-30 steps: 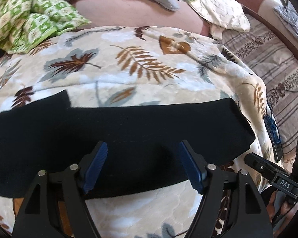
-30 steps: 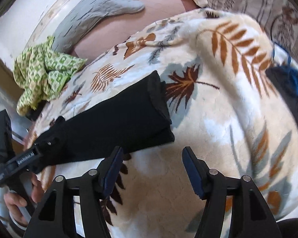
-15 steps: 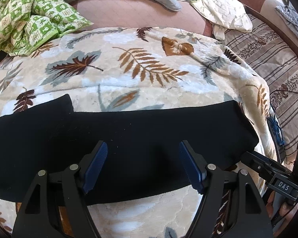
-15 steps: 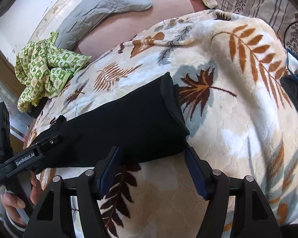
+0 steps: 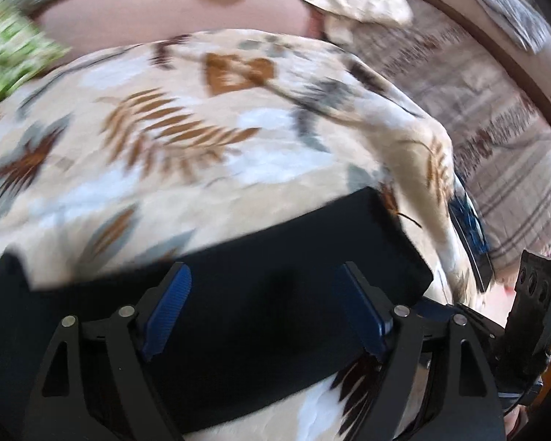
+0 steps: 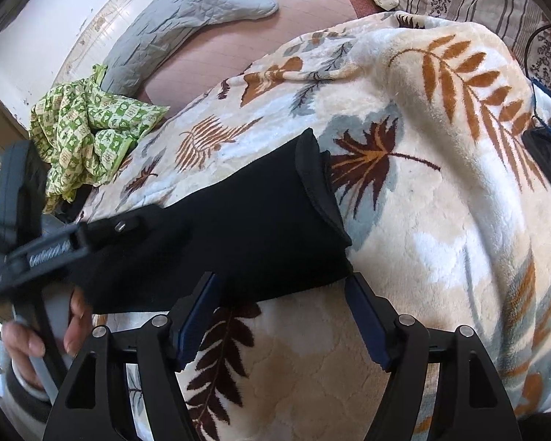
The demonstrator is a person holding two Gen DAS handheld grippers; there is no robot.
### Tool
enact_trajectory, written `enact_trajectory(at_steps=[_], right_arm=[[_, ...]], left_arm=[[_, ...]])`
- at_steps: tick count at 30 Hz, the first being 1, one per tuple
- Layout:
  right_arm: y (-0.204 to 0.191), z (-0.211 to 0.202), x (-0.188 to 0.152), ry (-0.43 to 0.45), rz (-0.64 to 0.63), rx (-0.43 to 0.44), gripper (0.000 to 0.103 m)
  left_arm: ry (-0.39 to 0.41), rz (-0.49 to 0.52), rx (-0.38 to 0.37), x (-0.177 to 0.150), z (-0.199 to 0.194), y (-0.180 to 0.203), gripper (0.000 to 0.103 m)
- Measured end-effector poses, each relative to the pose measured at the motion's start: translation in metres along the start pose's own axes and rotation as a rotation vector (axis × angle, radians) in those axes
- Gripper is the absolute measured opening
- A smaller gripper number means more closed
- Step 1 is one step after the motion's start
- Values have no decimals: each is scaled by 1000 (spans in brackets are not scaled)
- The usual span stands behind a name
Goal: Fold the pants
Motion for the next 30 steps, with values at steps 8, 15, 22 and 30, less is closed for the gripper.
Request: enact_trajectory(at_steps=[8,15,22,30], right_arm=[[3,1,0,60,31,68,82],[0,6,2,125,17,80,87],[1,10,7,150,25,91,56],[-12,5,25,156,-19,118,15]], left_arm=[[-137,197,-94,27,47,48,84],[-238,328,-96,21,83,85,84],[-201,434,-123,10,87,104,51],[-171,304,-256,31,38,88,17]])
Point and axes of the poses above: each gripper's, at about its wrist camera, not at the fingertips, and z roughly the way its jaws point, y to its right, x to its top, the point moved 6 cm from there along z, roughly the way its jaws point, and after that the axes turned 6 degrees about -z, right-handed, at the moved point
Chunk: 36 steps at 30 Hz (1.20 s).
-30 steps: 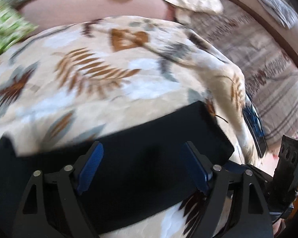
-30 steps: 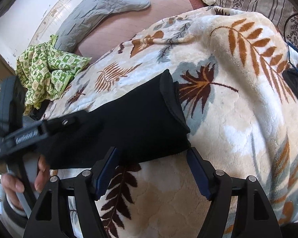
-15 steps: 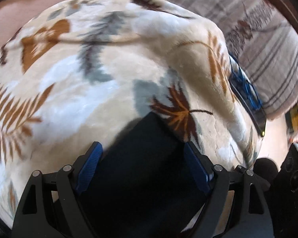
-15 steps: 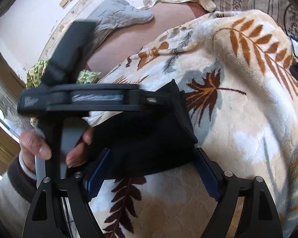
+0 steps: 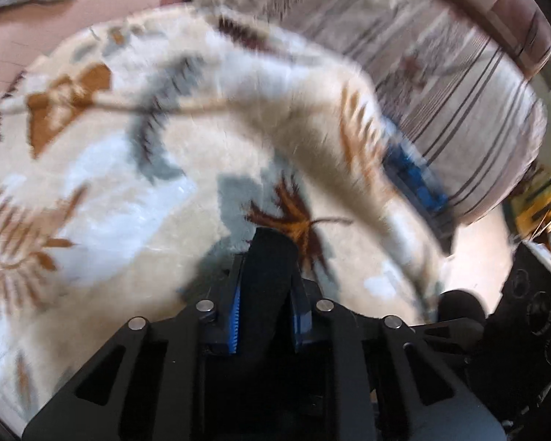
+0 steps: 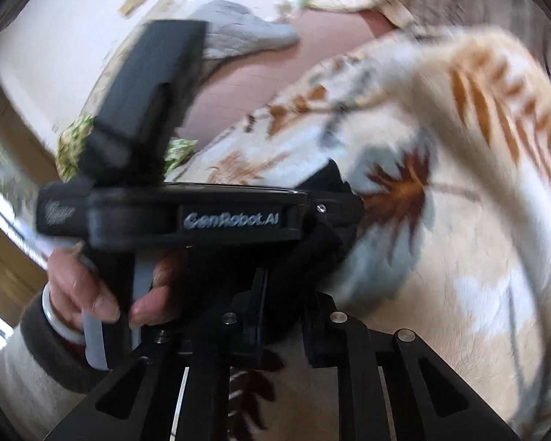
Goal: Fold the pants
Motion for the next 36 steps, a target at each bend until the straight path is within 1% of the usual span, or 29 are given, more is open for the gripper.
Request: enact_trajectory(at_steps=[1,3,4,5,6,7,8,10,11,13,15,16,17,18,19,20,21,22,23,24,26,28,29,30,32,33,34,35,36], right_arm=[[-8,-5,6,12,-23,8,15],[-28,-14,17,40,-68,37,15],[-39,-17,21,49,-96,53,15],[-54,-19,26,54,-132,72,15],[-69,-19,30,55,-166,96,14],[-84,-18,33,55,-194,121,14],[-103,-15,34,52,-229,149,14],[-129,-6,32,37,-274,185,14],[-147,4,26,22,-308,208,14],[-170,21,15,-3,-340,234,15],[-191,46,-3,-52,-346,281,25],[-199,57,-12,-84,-340,288,32],[-203,75,-21,-141,-329,297,46],[-208,86,-31,-208,-313,318,49],[-212,88,-37,-257,-289,350,49],[-216,82,-41,-279,-270,407,49],[-218,69,-39,-263,-270,460,50],[-216,58,-37,-239,-284,466,51],[-210,47,-31,-194,-309,440,56],[-201,38,-25,-148,-332,380,58],[-180,32,-14,-103,-346,271,58],[-161,38,-11,-119,-325,196,55],[-152,41,-13,-133,-316,159,49],[-144,50,-13,-138,-311,134,42],[-133,63,-13,-151,-305,105,40],[-132,65,-15,-156,-302,100,40],[-132,65,-15,-151,-302,103,40],[-132,57,-19,-147,-304,105,40],[-133,55,-16,-145,-295,110,40]], left_arm=[[29,-10,-8,2,-15,-3,17],[89,-27,-1,1,-52,-11,18],[111,-37,6,-2,-68,-15,20],[144,-69,22,-9,-90,-26,27],[168,-99,40,-14,-105,-38,28],[183,-121,54,-15,-113,-49,37],[208,-158,76,-25,-129,-65,47],[254,-238,139,-43,-153,-98,56],[267,-286,170,-56,-164,-116,58],[273,-362,194,-79,-177,-141,58],[274,-435,212,-104,-187,-162,59],[279,-466,236,-118,-191,-171,64],[283,-481,256,-127,-193,-175,68],[287,-499,275,-137,-195,-178,68],[287,-516,282,-147,-195,-180,69],[282,-537,272,-157,-194,-182,69],[275,-552,264,-164,-195,-183,69],[270,-563,259,-171,-192,-182,71],[271,-568,256,-178,-190,-179,74],[271,-573,256,-181,-187,-176,75],[272,-586,246,-185,-179,-171,79],[269,-612,231,-186,-167,-168,82],[248,-625,233,-185,-158,-167,82],[236,-630,249,-184,-152,-166,82],[251,-622,297,-179,-143,-163,82],[253,-611,307,-175,-139,-161,82],[253,-605,308,-172,-137,-159,63],[242,-593,290,-168,-133,-156,42],[216,-587,248,-165,-129,-153,10]])
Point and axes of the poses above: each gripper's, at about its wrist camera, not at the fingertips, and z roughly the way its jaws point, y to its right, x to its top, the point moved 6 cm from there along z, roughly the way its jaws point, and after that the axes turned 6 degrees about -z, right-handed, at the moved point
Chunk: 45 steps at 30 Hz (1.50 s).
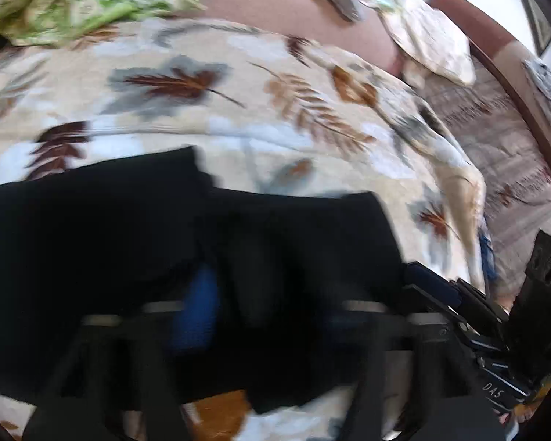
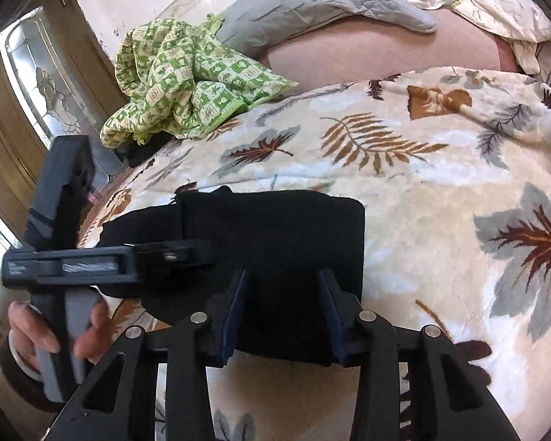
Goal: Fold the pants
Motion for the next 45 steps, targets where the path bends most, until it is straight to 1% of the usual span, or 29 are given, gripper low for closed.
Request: enact_trajectory(at_steps=[1,2,4,7,9,11,13,14,15,18,19,20,22,23,28,30,31,34,37,39,42,45], right_arm=[[-1,-4,2,8,12,8,41],[-1,-8,6,20,19,16,42],[1,-15,13,38,21,4,43],[-1,-13,24,50,7,3,43],[-5,-7,27,46,-7,4,42],[-9,7,27,26,-10,12,40],[-12,26,20,-19,-18,11,40],[-15,36,16,-41,-39,-1,40],[-17,39,14,-39,-62,-17,40],[-23,35,17,-46,-91,-36,41],[-23,30,19,-42,-85,-33,41],[-23,23,22,-27,-74,-30,41],[-23,15,27,-7,-67,-43,43],[-24,12,29,-5,-63,-51,43],[-42,17,22,-41,-69,-47,43],[-53,34,13,-95,-102,-46,43],[-59,44,9,-116,-127,-66,44],[-68,54,9,-102,-178,-116,47],[-70,47,13,-100,-156,-91,48],[-70,38,17,-82,-133,-69,48],[-67,27,21,-51,-119,-90,51],[-63,28,21,-50,-96,-107,51]], left_arm=[[-21,-2,-18,1,1,3,10],[-4,9,-9,3,-4,5,10],[26,49,-10,7,-17,9,10],[55,50,-5,11,-31,4,10],[53,54,39,10,-29,-4,10],[44,42,100,7,-19,-16,11],[34,0,104,5,-9,-25,12],[36,-26,93,5,-7,-29,14],[44,-37,86,4,-8,-30,15],[68,-34,87,6,-17,-29,23],[81,-32,97,7,-21,-30,28],[98,-34,110,8,-26,-31,37],[139,-38,128,10,-36,-34,50],[163,-41,132,11,-41,-36,51],[202,-63,169,8,-57,-46,52],[221,-60,200,4,-63,-49,54],[231,-62,213,3,-66,-51,57],[251,-74,231,-3,-76,-57,64],[278,-57,264,-8,-85,-62,66],[291,-51,285,-10,-89,-65,67],[304,-64,279,-14,-91,-70,69],[306,-74,286,-17,-92,-76,70]])
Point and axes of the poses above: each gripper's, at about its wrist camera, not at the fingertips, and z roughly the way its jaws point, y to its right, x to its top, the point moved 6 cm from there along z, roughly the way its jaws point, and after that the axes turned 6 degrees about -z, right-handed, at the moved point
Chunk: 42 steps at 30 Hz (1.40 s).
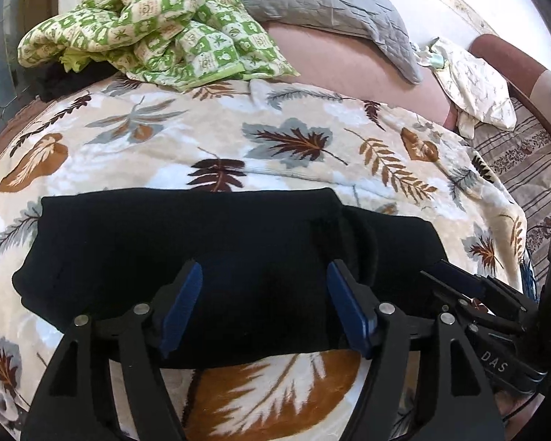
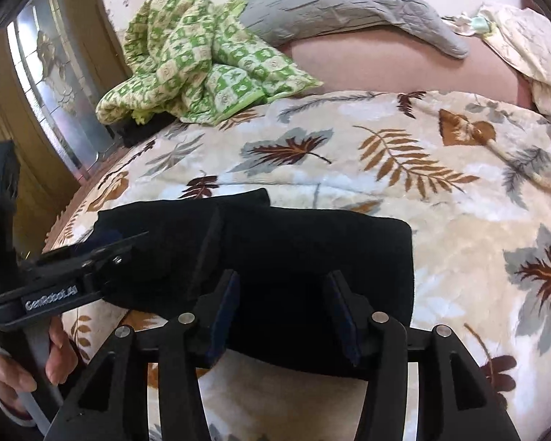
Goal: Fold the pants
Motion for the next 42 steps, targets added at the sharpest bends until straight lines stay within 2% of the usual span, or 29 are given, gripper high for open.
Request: enact_trajectory(at_steps=[3,8,11,13,16,18,20,23,35,42], right_arm=[[-5,8,0,-19,0,6,51],[-32,37,6,-53,-76,-11,51],[-44,57,5,-85,-143,-70,52],[-48,59,8,-71,-171,-89,52],[-44,51,12,-79,-149,-80,51],[-43,40,15,-54,-152,-101,56],[-42,32,19,-22,-136,-94,60],[-46,32,26,-9,-122,-59,60],[-59,55,23,-49,-124,-62,60],[-65,65,18,-75,-143,-68,65]], left_arm=[[-3,-7,18,0,-1,-10,70],[17,-36,62,2,-5,-35,71],[32,-59,101,1,-3,-56,71],[34,-65,123,0,-2,-66,71],[32,-105,148,-1,3,-85,71],[29,-118,153,-2,4,-90,71],[31,-124,149,-3,5,-93,71],[43,-109,164,-3,4,-94,71],[73,-55,210,-3,7,-102,72],[77,-39,214,-4,8,-102,72]])
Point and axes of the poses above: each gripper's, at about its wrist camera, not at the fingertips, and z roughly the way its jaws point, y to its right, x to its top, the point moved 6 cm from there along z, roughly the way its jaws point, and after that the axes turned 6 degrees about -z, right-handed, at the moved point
